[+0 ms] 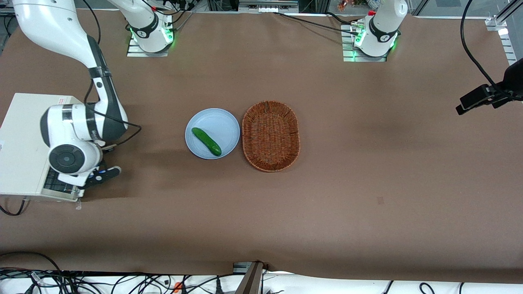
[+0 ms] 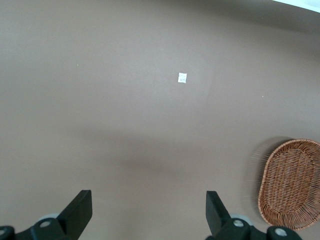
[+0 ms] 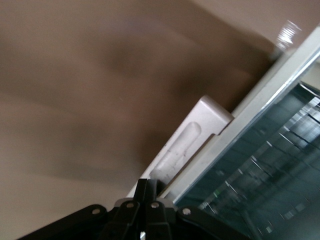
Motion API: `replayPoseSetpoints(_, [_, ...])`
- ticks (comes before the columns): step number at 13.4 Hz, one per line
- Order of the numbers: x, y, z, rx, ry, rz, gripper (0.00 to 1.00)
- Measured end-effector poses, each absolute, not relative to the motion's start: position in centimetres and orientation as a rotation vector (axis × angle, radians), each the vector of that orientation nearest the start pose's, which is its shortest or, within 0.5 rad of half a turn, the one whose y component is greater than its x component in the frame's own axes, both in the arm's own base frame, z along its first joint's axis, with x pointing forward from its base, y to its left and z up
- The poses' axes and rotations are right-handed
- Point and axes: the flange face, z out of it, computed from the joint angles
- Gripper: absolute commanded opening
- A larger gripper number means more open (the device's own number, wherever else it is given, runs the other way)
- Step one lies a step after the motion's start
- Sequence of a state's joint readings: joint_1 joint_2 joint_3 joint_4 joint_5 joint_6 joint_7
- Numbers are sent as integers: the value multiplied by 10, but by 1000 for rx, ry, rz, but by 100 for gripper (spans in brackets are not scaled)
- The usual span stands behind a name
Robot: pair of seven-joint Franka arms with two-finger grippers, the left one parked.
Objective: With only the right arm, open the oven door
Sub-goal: 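Pull the handle with the right gripper, swinging the door down open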
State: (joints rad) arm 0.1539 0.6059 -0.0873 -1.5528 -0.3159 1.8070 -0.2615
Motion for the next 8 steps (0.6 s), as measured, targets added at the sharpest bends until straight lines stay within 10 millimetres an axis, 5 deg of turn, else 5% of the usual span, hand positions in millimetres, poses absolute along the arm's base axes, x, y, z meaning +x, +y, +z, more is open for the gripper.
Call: replayPoseSetpoints(8, [666, 32, 200, -3205, -663, 560, 0])
